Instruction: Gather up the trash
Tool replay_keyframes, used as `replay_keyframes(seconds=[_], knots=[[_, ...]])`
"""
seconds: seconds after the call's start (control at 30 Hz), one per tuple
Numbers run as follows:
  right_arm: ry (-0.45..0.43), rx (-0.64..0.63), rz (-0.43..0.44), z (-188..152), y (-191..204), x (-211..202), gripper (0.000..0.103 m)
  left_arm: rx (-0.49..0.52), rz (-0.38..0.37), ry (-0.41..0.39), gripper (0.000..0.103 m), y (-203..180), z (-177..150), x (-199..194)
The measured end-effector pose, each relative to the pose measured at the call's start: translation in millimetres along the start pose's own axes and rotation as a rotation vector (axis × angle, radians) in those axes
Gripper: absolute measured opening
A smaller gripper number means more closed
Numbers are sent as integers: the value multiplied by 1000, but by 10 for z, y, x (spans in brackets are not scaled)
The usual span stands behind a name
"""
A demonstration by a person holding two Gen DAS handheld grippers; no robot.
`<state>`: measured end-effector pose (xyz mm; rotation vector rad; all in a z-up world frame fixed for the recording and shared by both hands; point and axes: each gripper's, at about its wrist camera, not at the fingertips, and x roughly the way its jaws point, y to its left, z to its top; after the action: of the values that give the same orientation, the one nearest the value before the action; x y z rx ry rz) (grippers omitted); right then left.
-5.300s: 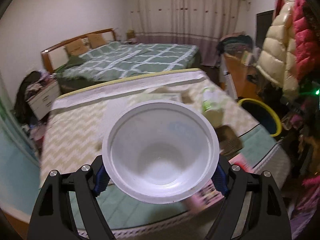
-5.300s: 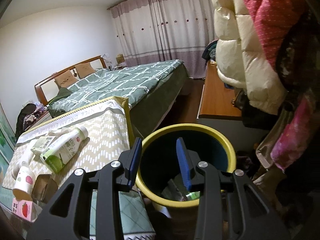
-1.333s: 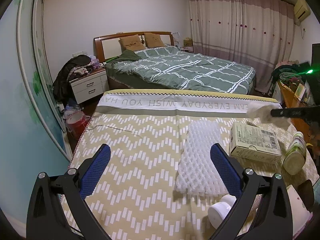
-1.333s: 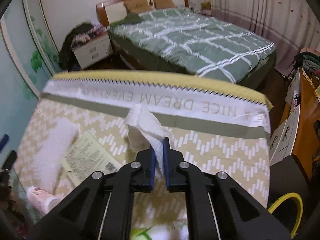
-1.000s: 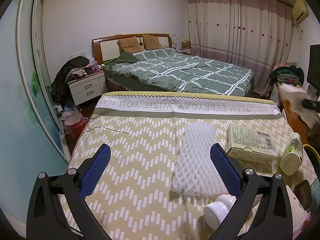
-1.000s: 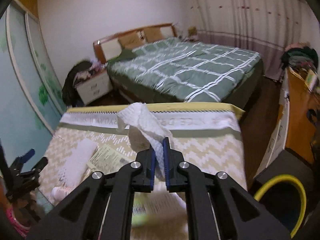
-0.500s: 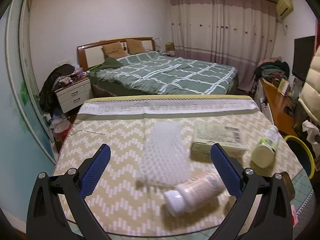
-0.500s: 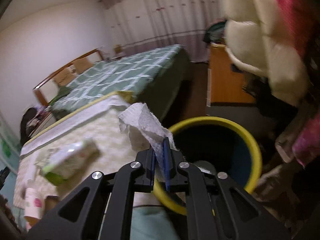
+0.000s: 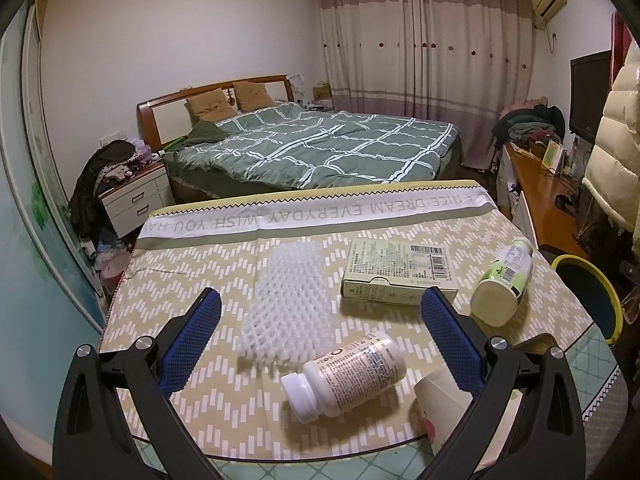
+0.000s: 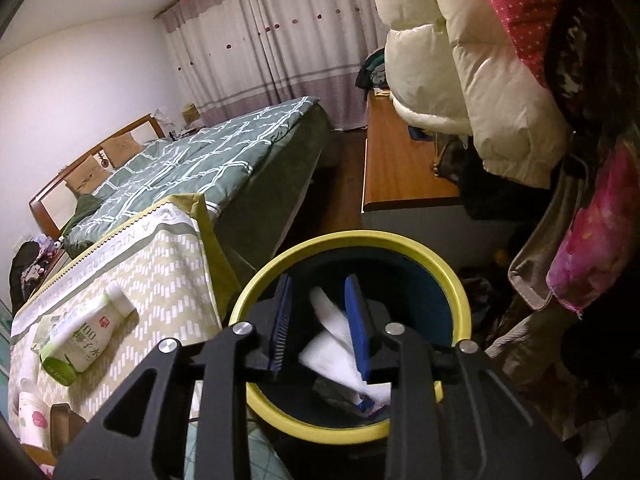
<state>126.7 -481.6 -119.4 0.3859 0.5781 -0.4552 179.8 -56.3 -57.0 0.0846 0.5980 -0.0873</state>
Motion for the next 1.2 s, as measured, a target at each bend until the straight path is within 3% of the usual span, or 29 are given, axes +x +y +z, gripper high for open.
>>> replay_keyframes(seconds=[0.3, 0.63, 0.83, 1.07, 1.2], knots=[[-18, -18, 62, -29, 211, -92, 32, 17, -23, 27, 98, 5, 44, 63], [-22, -55, 74, -80, 382, -99, 34, 50, -2, 129, 98, 148, 222, 471], [-13, -50, 78, -72, 372, -82, 35, 15, -41, 210, 98, 229, 248, 764], [-11, -52, 79, -71, 372, -63, 37, -3, -140, 233, 98, 187, 84, 575], [-14, -55, 79, -76, 395, -71, 37, -29, -122, 252, 98, 111, -72, 502]])
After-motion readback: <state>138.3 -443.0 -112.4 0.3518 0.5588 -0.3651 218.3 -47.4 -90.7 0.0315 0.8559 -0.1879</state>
